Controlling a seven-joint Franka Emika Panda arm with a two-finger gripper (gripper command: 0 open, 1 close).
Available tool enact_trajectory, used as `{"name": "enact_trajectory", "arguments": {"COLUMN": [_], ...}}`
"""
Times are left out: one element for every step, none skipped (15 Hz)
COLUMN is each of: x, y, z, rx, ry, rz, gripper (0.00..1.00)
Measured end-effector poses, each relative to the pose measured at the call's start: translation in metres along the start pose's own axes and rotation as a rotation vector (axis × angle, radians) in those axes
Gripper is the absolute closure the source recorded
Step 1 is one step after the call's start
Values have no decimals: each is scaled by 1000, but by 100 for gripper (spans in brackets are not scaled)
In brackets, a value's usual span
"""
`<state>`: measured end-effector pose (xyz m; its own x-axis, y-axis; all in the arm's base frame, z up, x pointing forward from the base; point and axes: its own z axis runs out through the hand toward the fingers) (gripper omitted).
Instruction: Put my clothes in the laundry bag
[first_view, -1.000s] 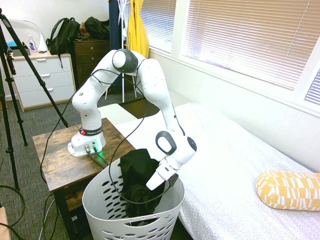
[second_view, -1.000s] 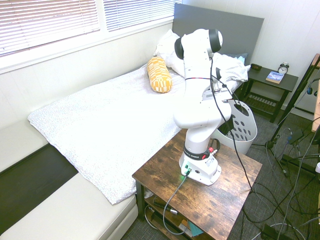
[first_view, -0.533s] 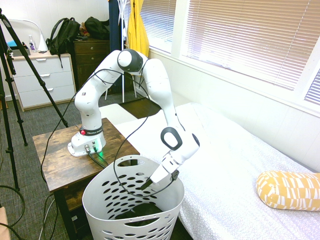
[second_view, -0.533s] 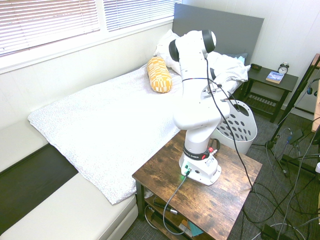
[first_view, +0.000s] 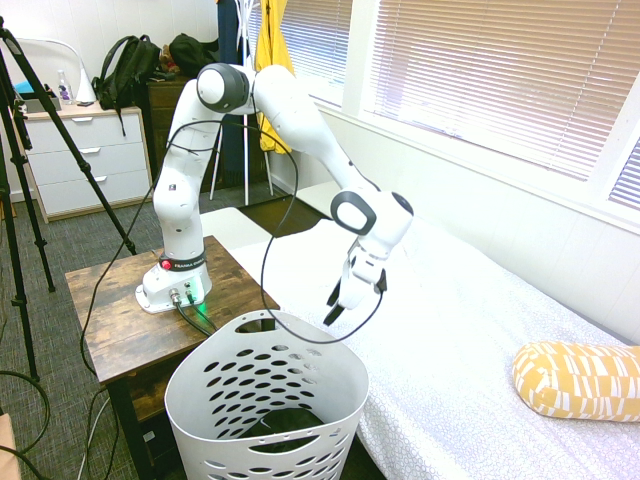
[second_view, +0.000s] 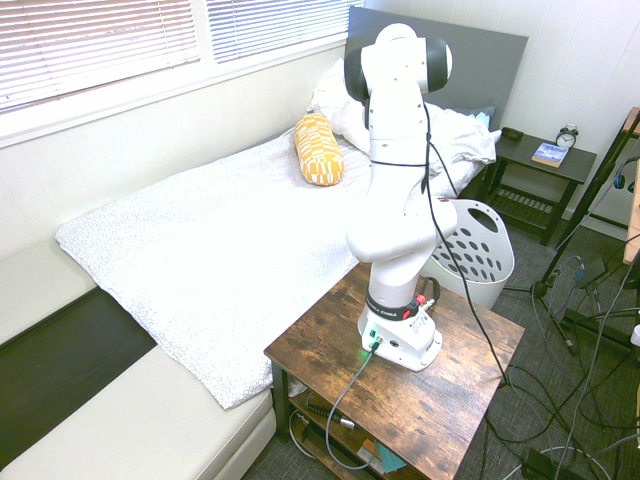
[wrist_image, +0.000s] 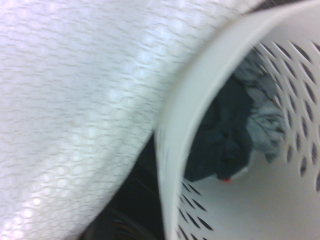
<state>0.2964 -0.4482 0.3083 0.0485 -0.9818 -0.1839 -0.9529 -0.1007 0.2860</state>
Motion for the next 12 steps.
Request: {"name": "enact_trajectory", "arguments": {"x": [-19, -40, -61, -83, -104, -125, -146, -168, -190, -215, -241, -266], "y": [-19, -40, -59, -79, -97, -115, -133, -150, -168, -186, -205, -222], "z": [-16, -31, -45, -57, -66, -72, -75, -77, -77, -77, -78, -77], "rx": [25, 45, 65, 84, 101, 110, 112, 109, 106, 100, 94, 89], "ry": [20, 41, 61, 77, 86, 96, 107, 118, 129, 139, 150, 161], "rz": [-61, -122, -182, -242, -293, -338, -372, -396, -421, -448, -476, -503], "gripper": [0, 0, 0, 0, 0, 0, 0, 0, 0, 0, 0, 0]}}
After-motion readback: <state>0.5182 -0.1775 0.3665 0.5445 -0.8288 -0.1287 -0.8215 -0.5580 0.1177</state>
